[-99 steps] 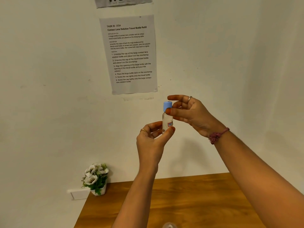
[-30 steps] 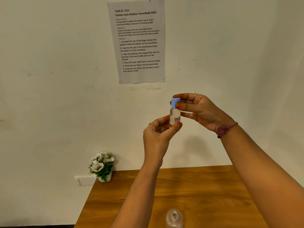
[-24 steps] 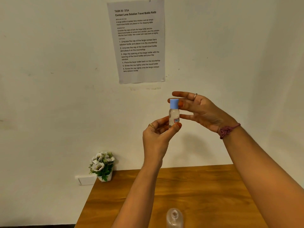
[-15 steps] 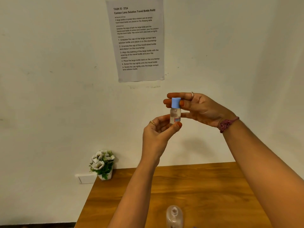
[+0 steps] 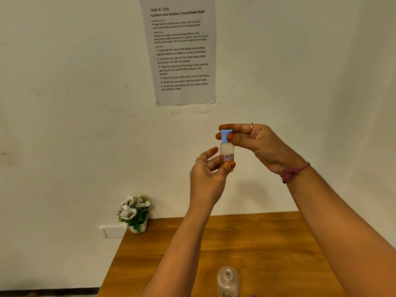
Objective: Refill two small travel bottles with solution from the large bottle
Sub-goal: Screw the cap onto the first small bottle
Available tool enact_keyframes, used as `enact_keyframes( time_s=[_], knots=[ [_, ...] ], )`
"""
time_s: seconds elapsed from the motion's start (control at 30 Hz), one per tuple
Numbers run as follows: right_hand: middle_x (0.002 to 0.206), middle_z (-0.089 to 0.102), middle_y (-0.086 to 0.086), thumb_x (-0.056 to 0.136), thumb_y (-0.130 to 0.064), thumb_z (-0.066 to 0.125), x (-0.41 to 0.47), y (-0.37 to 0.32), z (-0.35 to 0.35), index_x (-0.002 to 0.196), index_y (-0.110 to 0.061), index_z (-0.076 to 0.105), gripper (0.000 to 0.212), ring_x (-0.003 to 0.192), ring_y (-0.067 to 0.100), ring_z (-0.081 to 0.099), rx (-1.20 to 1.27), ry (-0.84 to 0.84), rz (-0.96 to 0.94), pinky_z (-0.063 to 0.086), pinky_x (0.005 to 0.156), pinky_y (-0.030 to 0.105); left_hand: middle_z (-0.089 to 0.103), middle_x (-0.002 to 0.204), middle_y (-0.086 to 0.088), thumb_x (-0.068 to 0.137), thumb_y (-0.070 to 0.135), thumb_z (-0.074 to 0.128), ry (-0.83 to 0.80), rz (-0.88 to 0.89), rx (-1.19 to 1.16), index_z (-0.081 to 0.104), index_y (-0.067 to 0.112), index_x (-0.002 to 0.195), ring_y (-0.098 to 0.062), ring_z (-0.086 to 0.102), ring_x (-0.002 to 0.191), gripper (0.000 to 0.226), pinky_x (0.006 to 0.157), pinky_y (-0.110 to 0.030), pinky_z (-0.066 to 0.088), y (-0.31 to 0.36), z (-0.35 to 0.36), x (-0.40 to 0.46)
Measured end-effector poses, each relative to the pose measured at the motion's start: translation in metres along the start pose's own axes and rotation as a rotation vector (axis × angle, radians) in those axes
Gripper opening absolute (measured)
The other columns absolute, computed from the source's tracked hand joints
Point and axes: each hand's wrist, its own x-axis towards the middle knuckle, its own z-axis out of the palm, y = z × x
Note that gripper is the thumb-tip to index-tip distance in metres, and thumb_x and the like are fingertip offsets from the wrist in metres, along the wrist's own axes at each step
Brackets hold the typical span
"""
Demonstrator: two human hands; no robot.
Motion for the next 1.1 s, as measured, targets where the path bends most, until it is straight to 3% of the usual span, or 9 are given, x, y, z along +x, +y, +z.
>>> enact_keyframes(
  time_s=[0.13,0.3,0.53,0.7,0.8,0.93,1.1],
  knots=[
    [0.099,0.072,-0.005,0.086,-0.017,0.058,-0.003,0.001,0.008,0.112,-0.018,0.063,0.026,0.099,0.004,0.065,0.025,0.07,0.007,0.045,0.078,0.006,0.071,0.112,-0.002,0.083,0.016,0.071,0.035,0.0,0.051,0.048,0.018,0.131,0.005,0.063,0.079,0.053,0.07,-0.008,0.043,-0.005,0.002,0.002],
    [0.105,0.069,0.006,0.088,-0.01,0.059,-0.007,0.004,0.016,0.116,-0.01,0.062,0.028,0.099,0.007,0.066,0.023,0.158,0.018,0.047,0.077,0.008,0.068,0.106,0.004,0.085,0.012,0.068,0.069,0.026,0.118,0.052,0.014,0.127,0.021,0.059,0.067,0.045,0.059,0.005,0.041,-0.013,0.004,0.001],
    [0.107,0.07,0.006,0.088,-0.011,0.059,-0.011,0.008,0.02,0.116,-0.01,0.063,0.028,0.099,0.006,0.066,0.025,0.178,0.082,0.048,0.076,0.008,0.069,0.111,0.004,0.084,0.017,0.07,0.046,0.016,0.108,0.054,0.014,0.127,0.001,0.064,0.085,0.046,0.073,-0.006,0.047,-0.02,0.003,-0.002],
    [0.119,0.064,-0.012,0.091,-0.021,0.055,-0.021,0.008,0.018,0.125,-0.026,0.056,0.034,0.109,0.003,0.059,0.007,0.138,0.124,0.049,0.084,0.016,0.069,0.109,0.005,0.077,0.022,0.077,0.002,0.0,0.049,0.054,0.017,0.127,-0.006,0.065,0.101,0.055,0.09,-0.024,0.05,-0.031,-0.008,-0.003],
    [0.119,0.064,-0.015,0.091,-0.025,0.055,-0.036,0.018,0.019,0.125,-0.031,0.056,0.034,0.107,0.006,0.061,0.05,0.269,0.149,0.046,0.092,0.028,0.068,0.104,0.014,0.075,0.021,0.078,-0.031,-0.026,0.041,0.054,0.023,0.125,-0.003,0.064,0.1,0.055,0.089,-0.02,0.049,-0.046,-0.014,-0.01],
    [0.106,0.07,-0.013,0.091,-0.022,0.058,-0.069,0.049,0.024,0.112,-0.031,0.063,0.024,0.099,0.007,0.064,0.115,0.462,0.223,0.048,0.088,0.029,0.066,0.105,0.016,0.077,0.022,0.076,-0.075,-0.063,0.093,0.058,0.029,0.114,0.003,0.06,0.101,0.043,0.083,-0.011,0.042,-0.074,-0.022,-0.025],
    [0.102,0.071,-0.006,0.089,-0.013,0.059,-0.122,0.103,0.034,0.1,-0.029,0.068,0.02,0.093,0.007,0.065,0.157,0.602,0.388,0.051,0.076,0.023,0.067,0.11,0.009,0.077,0.018,0.076,-0.13,-0.181,0.129,0.058,0.022,0.117,-0.003,0.06,0.105,0.044,0.092,-0.025,0.049,-0.119,-0.032,-0.054]
  ],
)
